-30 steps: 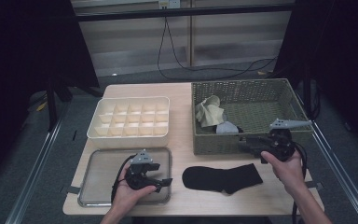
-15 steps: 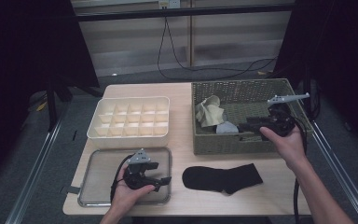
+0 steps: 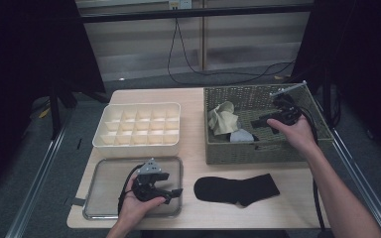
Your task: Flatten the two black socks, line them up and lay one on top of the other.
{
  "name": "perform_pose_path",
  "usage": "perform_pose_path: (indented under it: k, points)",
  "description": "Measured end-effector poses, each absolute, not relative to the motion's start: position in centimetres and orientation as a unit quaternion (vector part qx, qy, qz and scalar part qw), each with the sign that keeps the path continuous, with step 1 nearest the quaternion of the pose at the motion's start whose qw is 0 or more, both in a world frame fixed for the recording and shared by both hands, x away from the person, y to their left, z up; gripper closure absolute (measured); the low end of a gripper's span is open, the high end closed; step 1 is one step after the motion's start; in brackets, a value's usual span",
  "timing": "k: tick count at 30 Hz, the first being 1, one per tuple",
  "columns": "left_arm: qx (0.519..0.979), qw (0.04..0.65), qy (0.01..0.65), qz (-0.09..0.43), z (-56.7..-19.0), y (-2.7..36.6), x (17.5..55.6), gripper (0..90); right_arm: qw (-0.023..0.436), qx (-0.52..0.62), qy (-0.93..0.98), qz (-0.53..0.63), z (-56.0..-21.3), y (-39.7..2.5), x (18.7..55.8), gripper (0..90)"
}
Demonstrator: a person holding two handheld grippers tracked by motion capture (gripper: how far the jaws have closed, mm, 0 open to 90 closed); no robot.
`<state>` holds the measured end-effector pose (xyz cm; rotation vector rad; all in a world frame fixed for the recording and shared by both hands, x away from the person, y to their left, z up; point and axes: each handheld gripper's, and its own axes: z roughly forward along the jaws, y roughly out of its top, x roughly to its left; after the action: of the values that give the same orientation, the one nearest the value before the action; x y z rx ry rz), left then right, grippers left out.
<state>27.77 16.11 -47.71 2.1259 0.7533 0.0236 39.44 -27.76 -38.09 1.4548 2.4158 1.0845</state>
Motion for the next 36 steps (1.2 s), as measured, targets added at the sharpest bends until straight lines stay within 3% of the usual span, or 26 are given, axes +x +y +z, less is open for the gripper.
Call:
perform_pose_path:
  k: [3, 10, 13, 20, 24, 36]
  points:
    - [0.852, 0.429, 0.3, 0.008, -47.7, 16.1, 27.8, 19.3, 0.048, 0.472, 0.806, 0.355, -38.3, -27.6, 40.6, 52.3]
    - [0.852, 0.43, 0.299, 0.007, -47.7, 16.1, 27.8, 19.1, 0.029, 0.481, 0.814, 0.324, -39.3, -26.9, 43.2, 50.6]
    - [0.851, 0.431, 0.299, 0.008, -47.7, 16.2, 27.8, 19.1, 0.023, 0.469, 0.825, 0.314, -39.9, -26.2, 44.1, 58.1]
    - [0.851, 0.431, 0.3, 0.007, -47.7, 16.3, 27.9, 19.1, 0.0, 0.473, 0.829, 0.297, -41.0, -25.0, 45.8, 55.3]
    - [0.851, 0.431, 0.3, 0.006, -47.7, 16.3, 27.9, 19.1, -0.017, 0.47, 0.838, 0.277, -42.6, -24.3, 46.5, 46.8]
    - [0.854, 0.427, 0.297, 0.006, -47.8, 16.2, 27.9, 19.0, -0.036, 0.457, 0.862, 0.217, -45.1, -23.0, 47.0, 42.4]
